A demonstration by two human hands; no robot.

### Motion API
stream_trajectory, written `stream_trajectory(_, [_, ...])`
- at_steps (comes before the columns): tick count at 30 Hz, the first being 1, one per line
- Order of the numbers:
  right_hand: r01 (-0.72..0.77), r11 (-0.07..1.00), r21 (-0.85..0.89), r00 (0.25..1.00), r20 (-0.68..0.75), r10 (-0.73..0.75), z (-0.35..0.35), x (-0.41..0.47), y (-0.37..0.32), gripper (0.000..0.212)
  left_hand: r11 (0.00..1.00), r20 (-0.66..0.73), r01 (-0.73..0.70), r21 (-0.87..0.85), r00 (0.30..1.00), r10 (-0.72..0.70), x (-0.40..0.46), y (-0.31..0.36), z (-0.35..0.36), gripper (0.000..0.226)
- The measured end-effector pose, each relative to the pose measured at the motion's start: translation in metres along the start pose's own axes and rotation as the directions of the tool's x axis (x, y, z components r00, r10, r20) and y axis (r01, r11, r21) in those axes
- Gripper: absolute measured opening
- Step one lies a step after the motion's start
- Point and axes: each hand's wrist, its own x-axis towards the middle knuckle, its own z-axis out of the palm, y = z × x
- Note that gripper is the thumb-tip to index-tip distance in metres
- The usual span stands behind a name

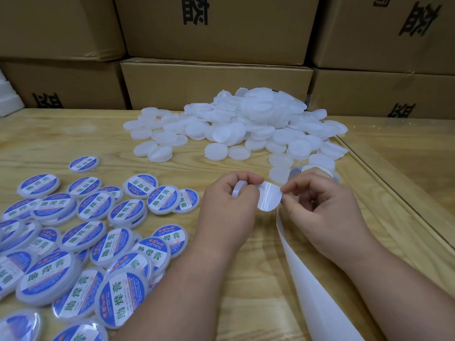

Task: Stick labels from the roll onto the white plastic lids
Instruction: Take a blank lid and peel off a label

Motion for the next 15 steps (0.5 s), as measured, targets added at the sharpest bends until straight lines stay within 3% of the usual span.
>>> stream_trajectory(6, [0.053, 0.999, 0.004, 0.999, -0.002, -0.053, 0.0015, -0.0015, -0.0034, 0.018, 0.999, 0.022, -0.001, -0.050, 1.000, 0.002, 0.0010, 0.0012, -0.0019, 0.024])
stream_trajectory(9, [0.034, 0.998, 0.053, 0.999, -0.031, -0.033, 0.0020, -0.0006, -0.0055, 0.014, 0.982, 0.030, -0.017, -0.187, 0.999, 0.023, 0.0011, 0.0050, -0.0021, 0.021])
stream_trajectory(13, [-0.140, 0.966, 0.215, 0.985, -0.064, 0.157, 0.0000, 0.0011, -0.0051, 0.020, 0.938, 0.067, 0.019, -0.346, 0.998, 0.004, -0.0016, 0.0075, -0.0034, 0.036])
stream_trajectory(15, [-0.292, 0.840, 0.458, 0.949, 0.031, 0.313, -0.0040, 0.0036, -0.0059, 0.019, 0.913, 0.072, 0.062, -0.404, 0.997, -0.036, -0.0021, 0.0083, -0.0018, 0.034])
